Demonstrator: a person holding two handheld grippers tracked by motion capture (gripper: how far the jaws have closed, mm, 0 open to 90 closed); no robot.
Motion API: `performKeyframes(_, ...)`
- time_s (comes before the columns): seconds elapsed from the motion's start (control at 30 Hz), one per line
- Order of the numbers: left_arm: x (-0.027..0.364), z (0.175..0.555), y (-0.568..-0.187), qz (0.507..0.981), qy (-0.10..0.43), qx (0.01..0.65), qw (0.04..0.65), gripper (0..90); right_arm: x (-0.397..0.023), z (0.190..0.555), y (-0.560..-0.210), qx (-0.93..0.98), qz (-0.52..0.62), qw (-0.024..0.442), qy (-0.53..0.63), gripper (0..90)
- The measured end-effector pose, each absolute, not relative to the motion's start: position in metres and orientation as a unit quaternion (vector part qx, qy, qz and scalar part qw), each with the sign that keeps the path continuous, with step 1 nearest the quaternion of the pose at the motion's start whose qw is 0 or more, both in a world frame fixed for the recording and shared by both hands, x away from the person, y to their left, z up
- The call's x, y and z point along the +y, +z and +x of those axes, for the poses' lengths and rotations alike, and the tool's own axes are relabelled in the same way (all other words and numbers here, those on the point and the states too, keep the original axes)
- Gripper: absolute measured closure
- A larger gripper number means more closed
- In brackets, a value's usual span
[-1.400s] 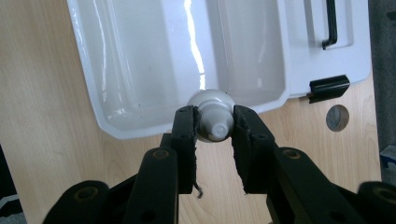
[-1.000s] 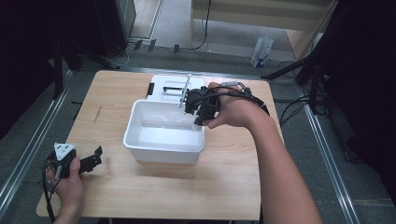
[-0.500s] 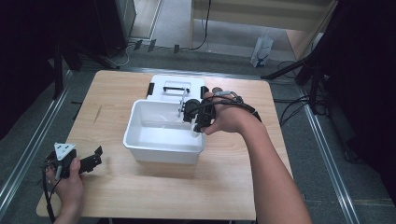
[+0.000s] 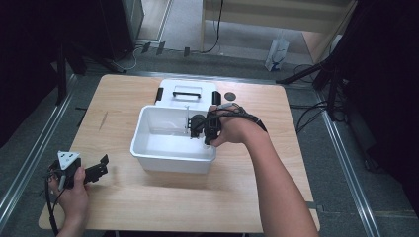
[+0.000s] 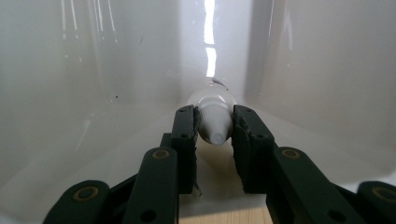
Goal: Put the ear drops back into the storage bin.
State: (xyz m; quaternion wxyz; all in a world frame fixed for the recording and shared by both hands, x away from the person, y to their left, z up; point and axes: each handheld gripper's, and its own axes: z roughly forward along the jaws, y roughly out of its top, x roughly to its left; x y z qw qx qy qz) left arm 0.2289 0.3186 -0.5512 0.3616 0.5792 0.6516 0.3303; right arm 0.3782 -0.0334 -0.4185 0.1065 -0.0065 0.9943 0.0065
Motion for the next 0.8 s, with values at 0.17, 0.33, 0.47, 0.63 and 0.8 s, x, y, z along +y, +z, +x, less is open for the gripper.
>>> performKeyframes(0.17,0.319,0.229,-0.551,0.579,0.329,0.651,0.364,0.0,-0.029,0.385,-0.428,0.996,0.007,0.089,-0.001,72.0)
performKeyframes(0.33,0.319,0.229,-0.551,0.582,0.328,0.65,0.363,0.0,-0.024,0.389,-0.436,0.996,0.014,0.081,-0.018,71.9)
performKeyframes(0.47,0.319,0.229,-0.551,0.581,0.327,0.65,0.365,0.0,-0.02,0.39,-0.441,0.997,0.014,0.075,-0.03,71.7)
performKeyframes(0.63,0.319,0.229,-0.551,0.581,0.327,0.65,0.365,0.0,-0.017,0.39,-0.441,0.996,0.014,0.079,-0.032,70.3)
performKeyframes(0.8,0.319,0.229,-0.551,0.579,0.327,0.651,0.367,0.0,-0.017,0.389,-0.437,0.996,0.018,0.083,-0.022,69.6)
